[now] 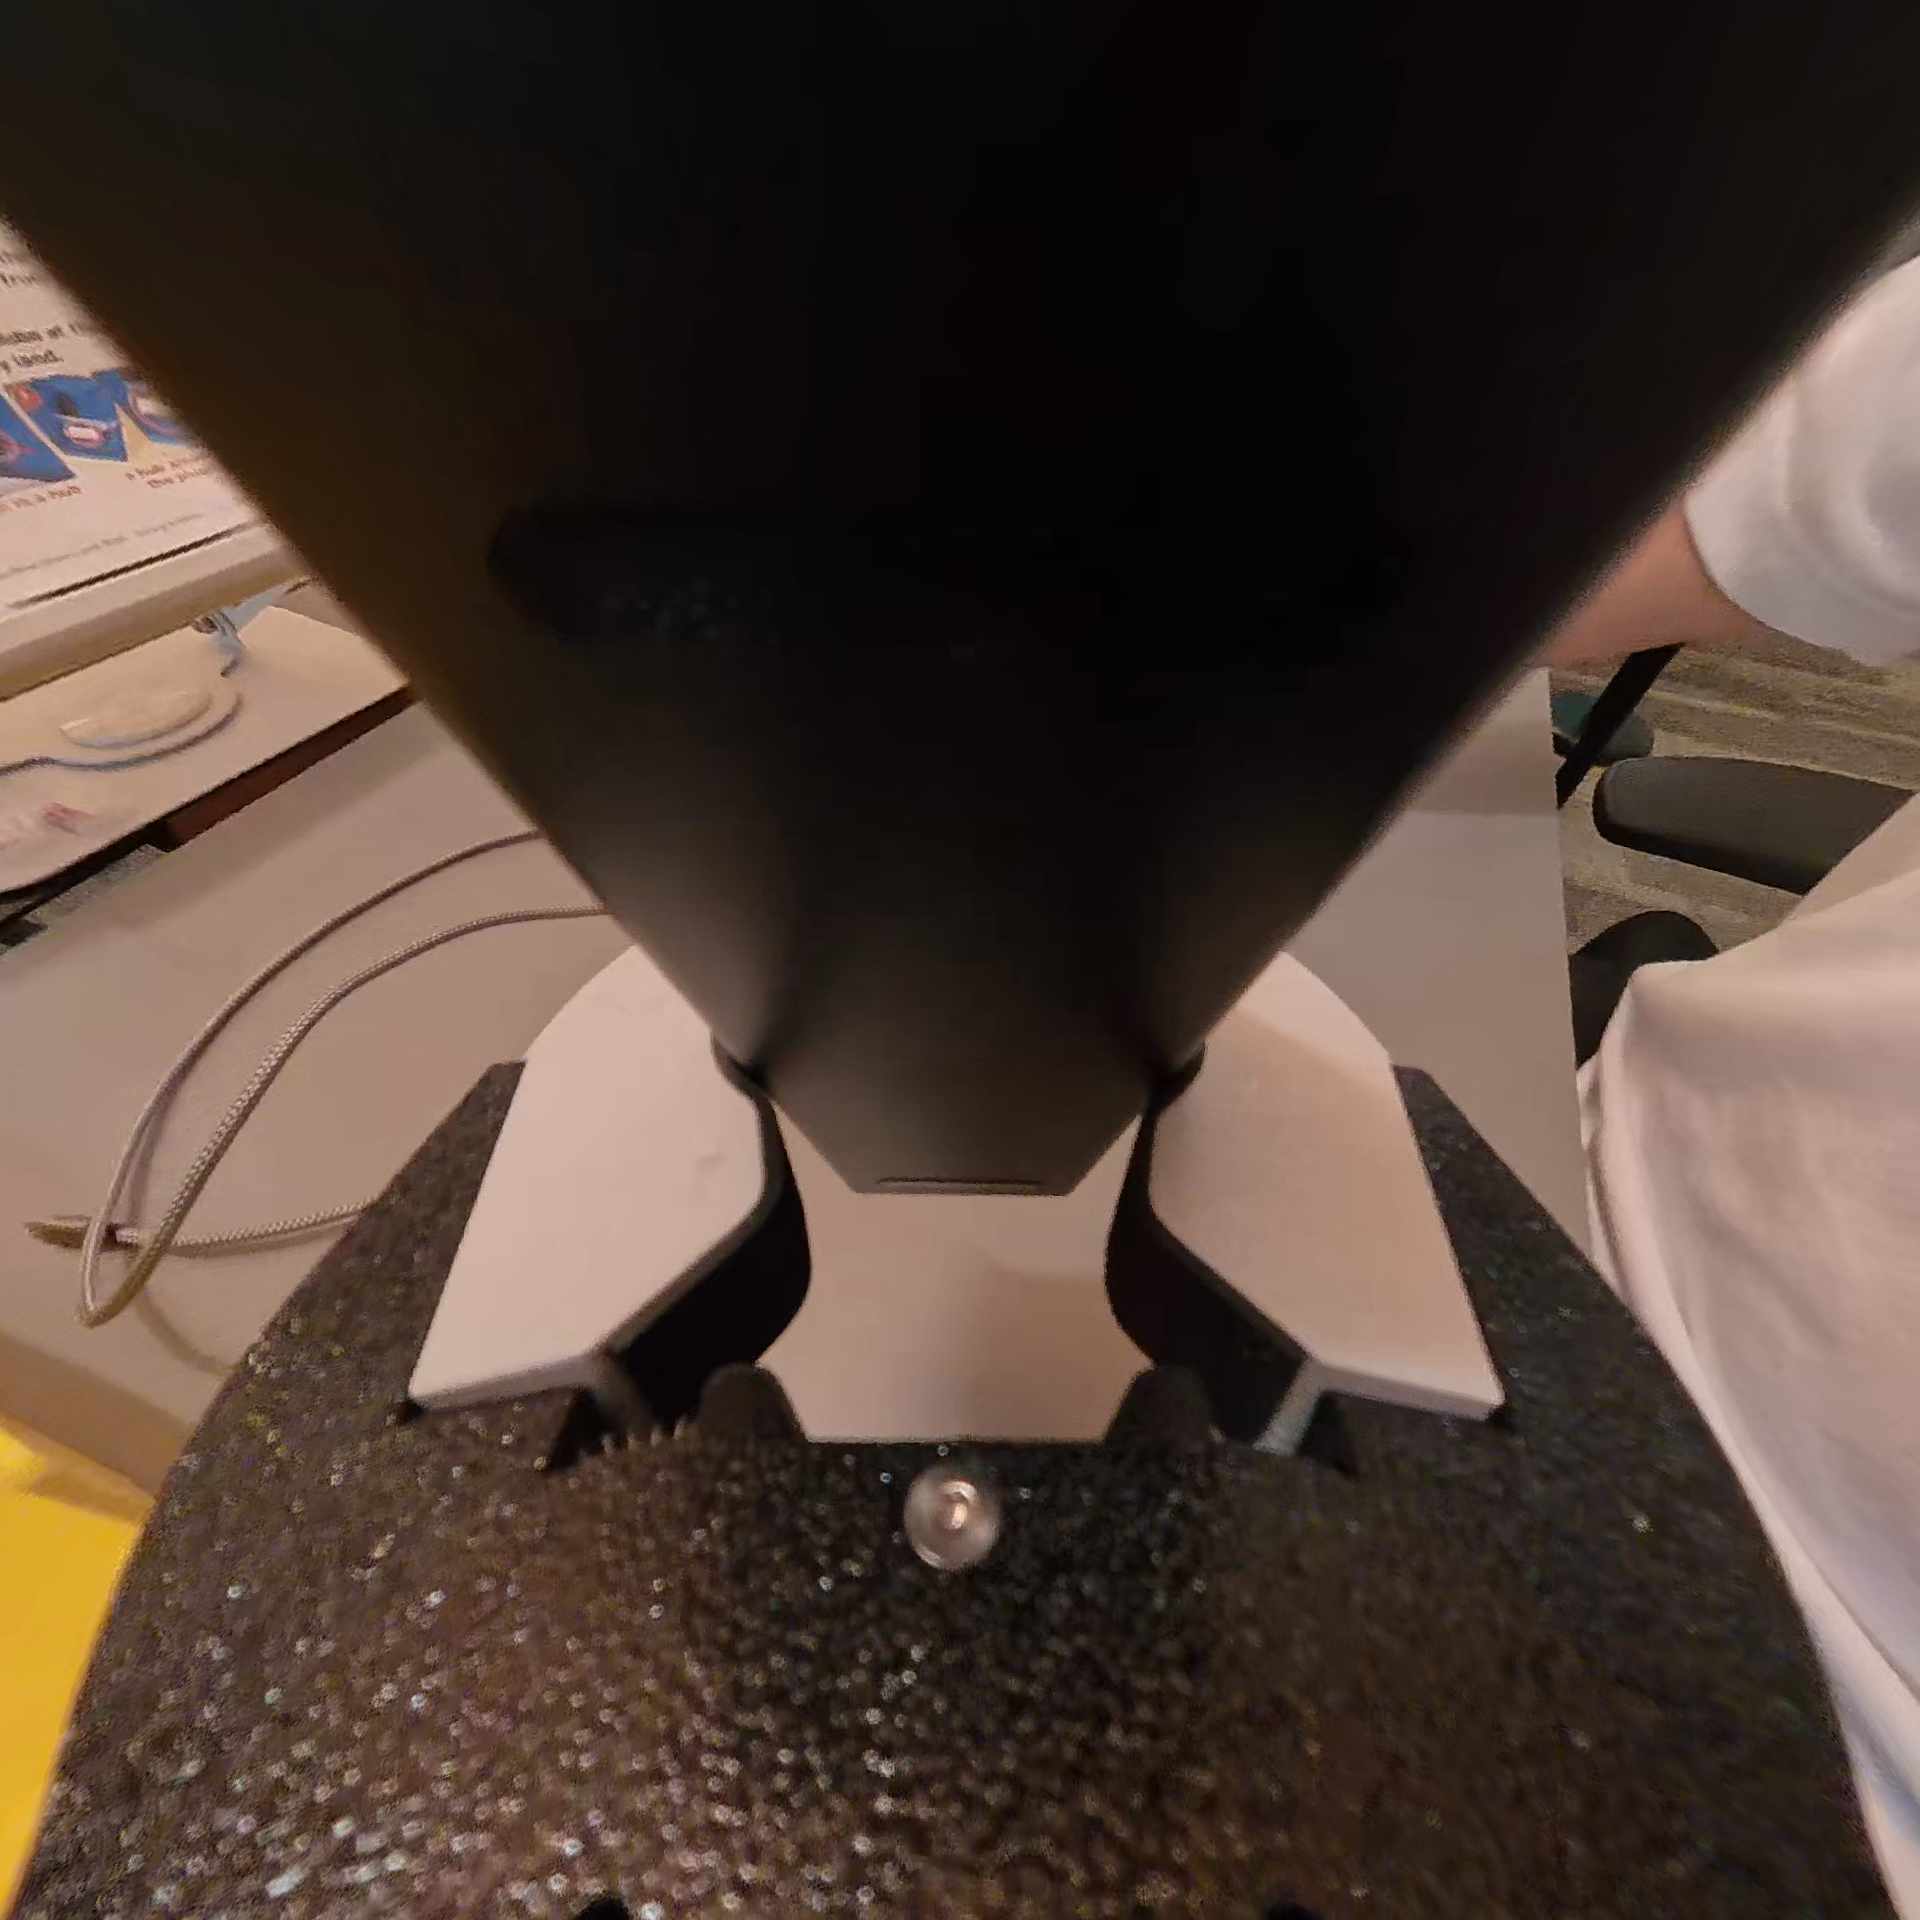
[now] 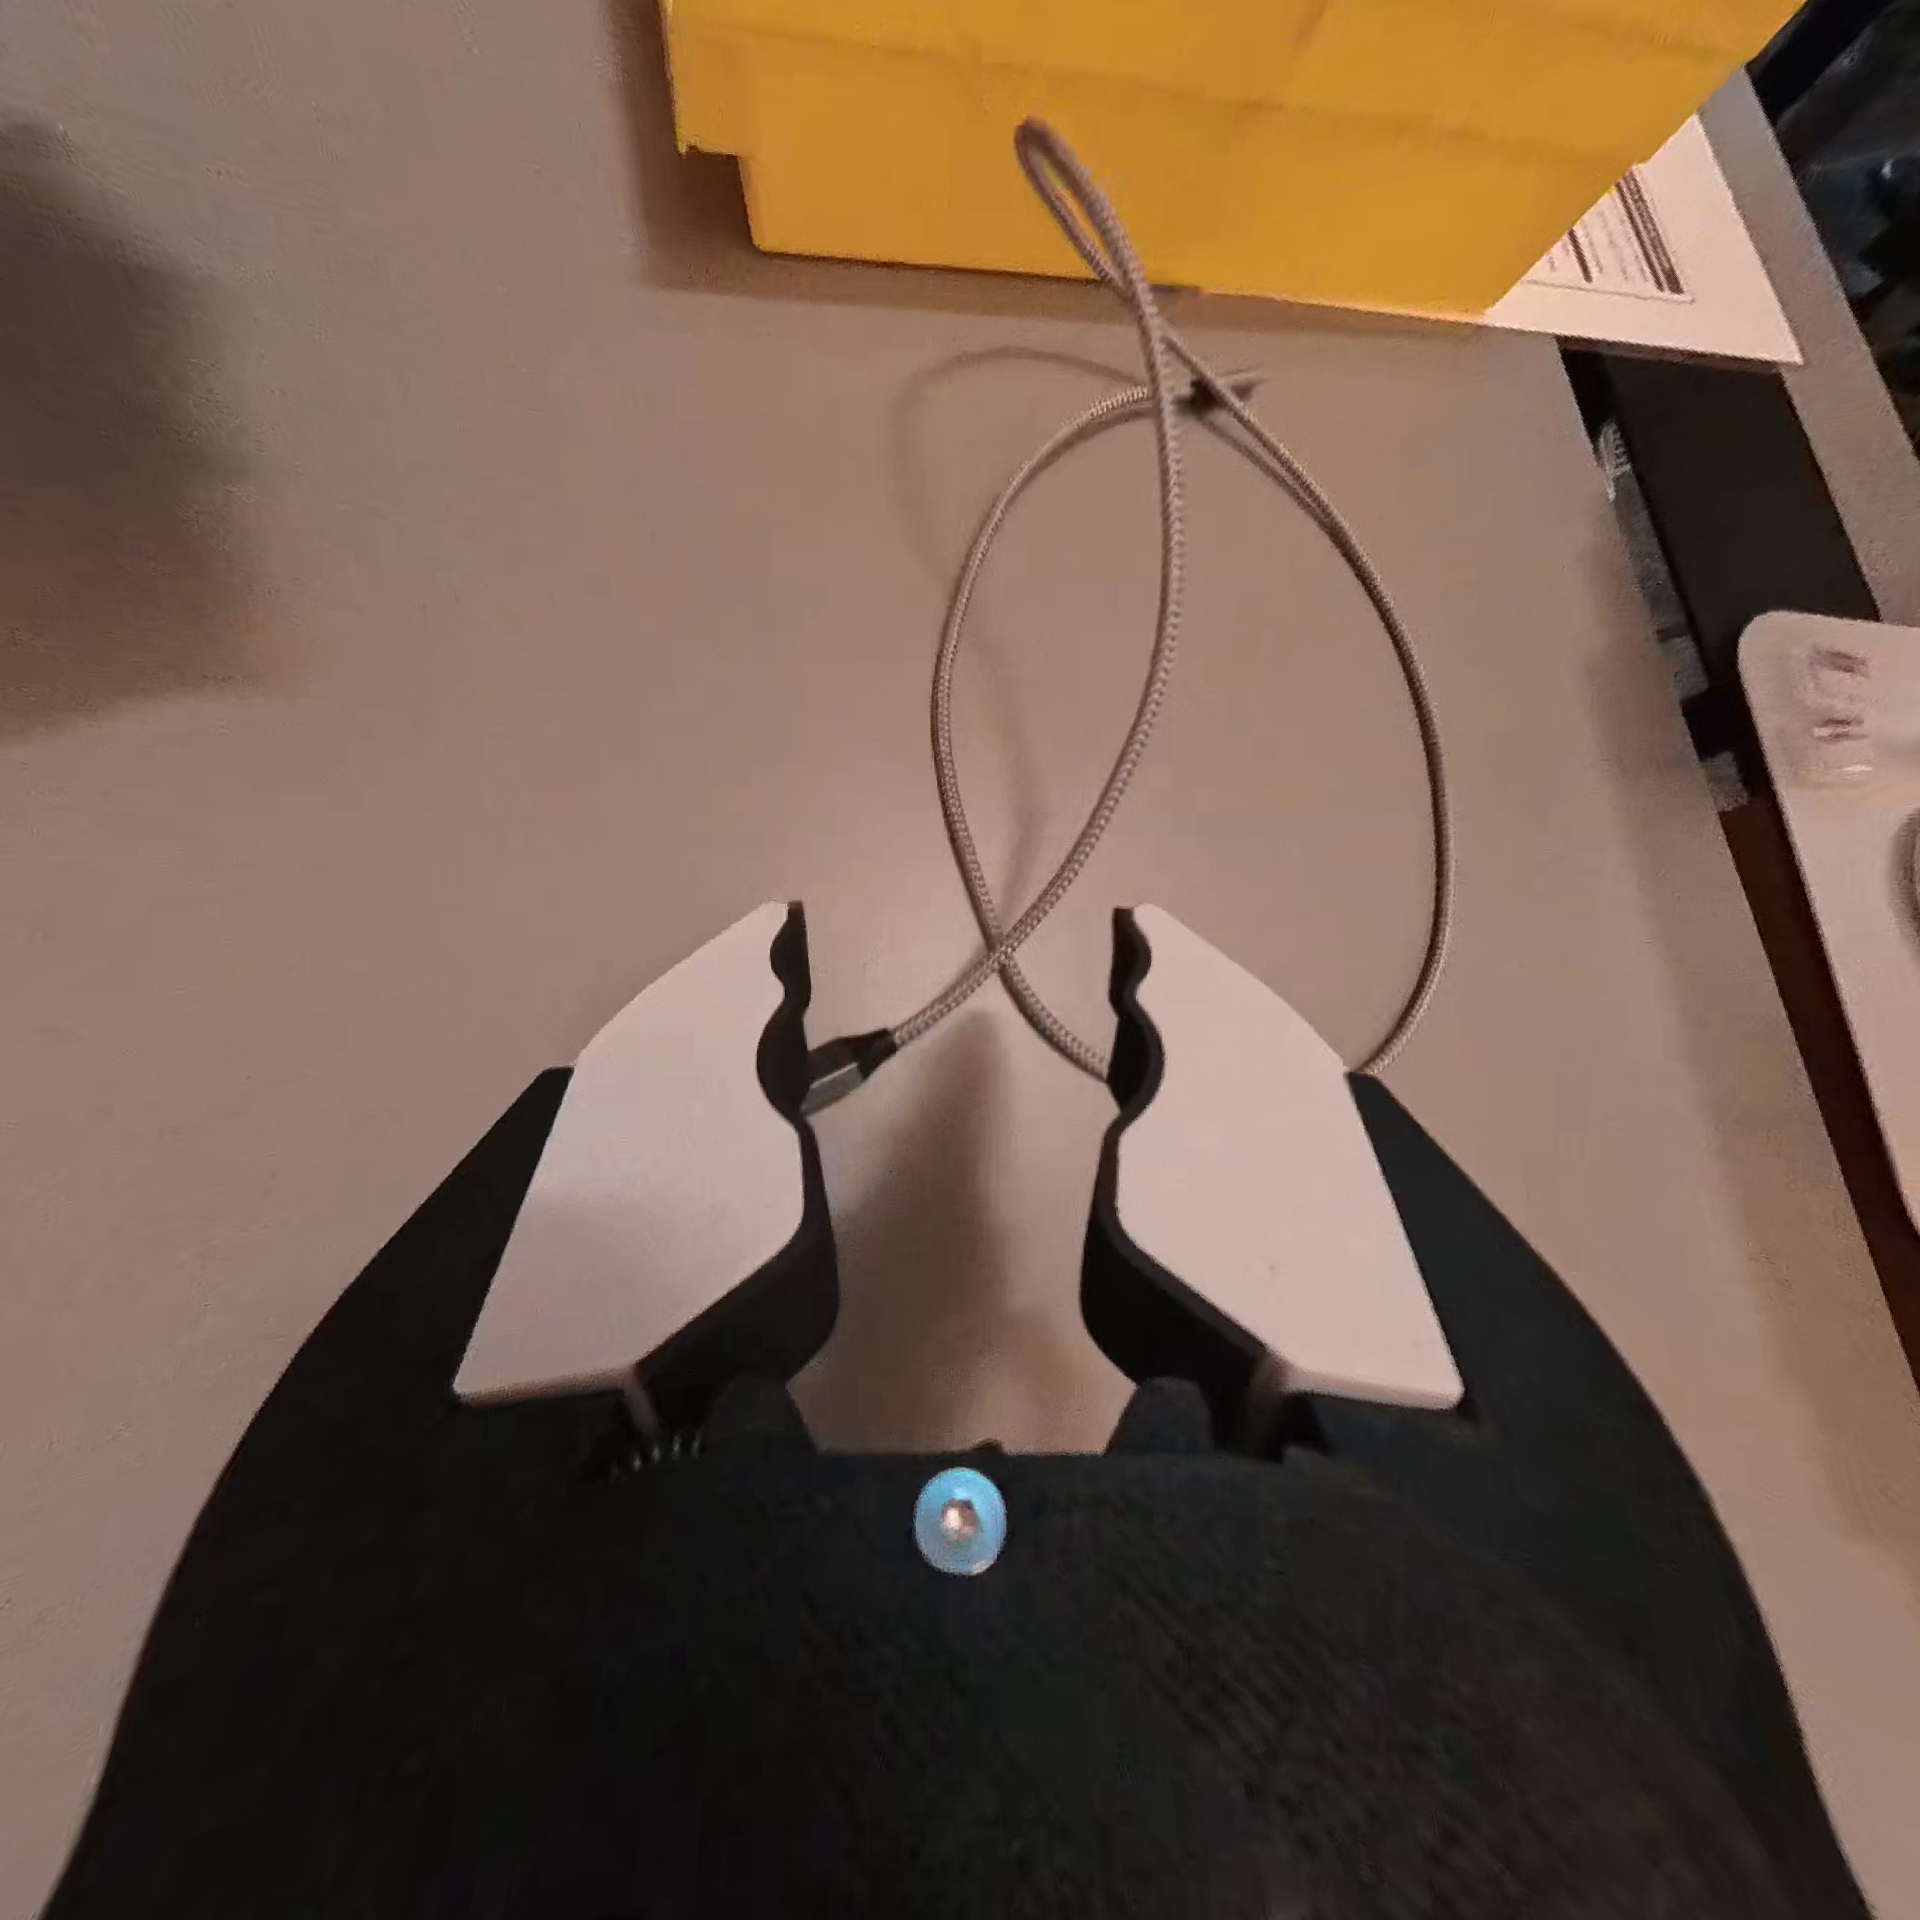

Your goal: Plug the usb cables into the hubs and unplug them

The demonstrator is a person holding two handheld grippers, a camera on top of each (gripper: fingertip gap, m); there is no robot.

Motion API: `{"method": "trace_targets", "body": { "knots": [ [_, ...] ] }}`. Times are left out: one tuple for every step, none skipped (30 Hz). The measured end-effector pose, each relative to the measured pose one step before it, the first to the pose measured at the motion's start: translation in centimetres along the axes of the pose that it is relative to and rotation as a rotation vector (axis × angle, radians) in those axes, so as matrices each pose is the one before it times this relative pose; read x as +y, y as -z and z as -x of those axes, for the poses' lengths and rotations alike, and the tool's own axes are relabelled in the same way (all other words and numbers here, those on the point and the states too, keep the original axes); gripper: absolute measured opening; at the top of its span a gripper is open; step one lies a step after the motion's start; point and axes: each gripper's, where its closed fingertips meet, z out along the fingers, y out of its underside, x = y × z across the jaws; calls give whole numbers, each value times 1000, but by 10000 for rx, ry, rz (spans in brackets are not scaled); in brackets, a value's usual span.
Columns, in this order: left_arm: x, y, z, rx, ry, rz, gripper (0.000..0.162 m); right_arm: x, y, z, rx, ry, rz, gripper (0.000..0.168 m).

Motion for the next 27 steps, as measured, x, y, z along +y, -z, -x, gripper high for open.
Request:
{"method": "trace_targets", "body": {
  "knots": [
    [193,130,41,-6,88,-26,70,-189,-527,-235,-58,102,-104,56],
    [149,84,35,11,87,-43,70,160,-572,-292,-51,79,96,56],
    [127,62,-17,59,97,-46,71,438,-596,-493,19,-87,303,56],
    [83,34,-27,68,94,-49,71,466,-597,-375,-98,-224,338,57],
    [87,22,-27,48,72,-34,71,323,-551,-31,-328,-330,226,58],
    [98,13,-21,34,38,-4,71,218,-479,265,-513,-284,152,57],
    [127,14,-6,21,7,20,71,258,-376,164,-398,-154,164,54],
    [152,22,4,14,-6,39,71,454,-325,-40,-205,-36,275,51],
    [174,37,9,9,1,46,71,716,-268,-133,-130,62,437,47],
    [161,59,6,19,13,40,71,-347,25,-153,-116,-78,-251,40],
    [158,64,1,34,21,19,71,213,-48,-349,64,59,119,37],
    [113,68,20,26,34,-13,71,-23,5,-9,-143,26,-47,31],
    [70,57,46,13,52,-37,70,-14,-7,-23,-108,-32,-20,23],
    [38,46,55,22,62,-51,70,28,6,-186,40,14,55,14],
    [25,29,49,26,60,-57,70,3,-8,165,-181,-64,94,6],
    [-6,26,61,6,54,-58,70,11,-17,139,-139,-69,120,4],
    [-37,8,54,6,47,-63,71,0,-12,21,-7,81,102,4],
    [-65,-14,-2,31,44,-75,70,11,-17,73,4,106,102,4],
    [-89,-21,-44,43,34,-79,71,13,2,152,10,153,145,4],
    [-86,-34,-39,28,13,-59,71,29,23,80,177,264,149,4],
    [-21,-16,-38,4,-4,-20,71,95,73,251,130,282,176,3],
    [36,16,-35,-8,-12,14,71,170,175,288,124,254,211,4],
    [57,67,-59,-12,-19,19,71,-99,400,56,279,255,-22,4],
    [54,105,-37,-15,-11,2,71,-339,653,159,124,78,-253,4],
    [52,130,-25,-13,14,-20,71,-426,857,13,111,-62,-272,4],
    [45,140,13,-10,43,-30,71,-508,1156,-232,275,8,-325,4],
    [18,139,18,-13,57,-33,71,-581,1393,-222,228,-21,-295,4]
  ]
}}
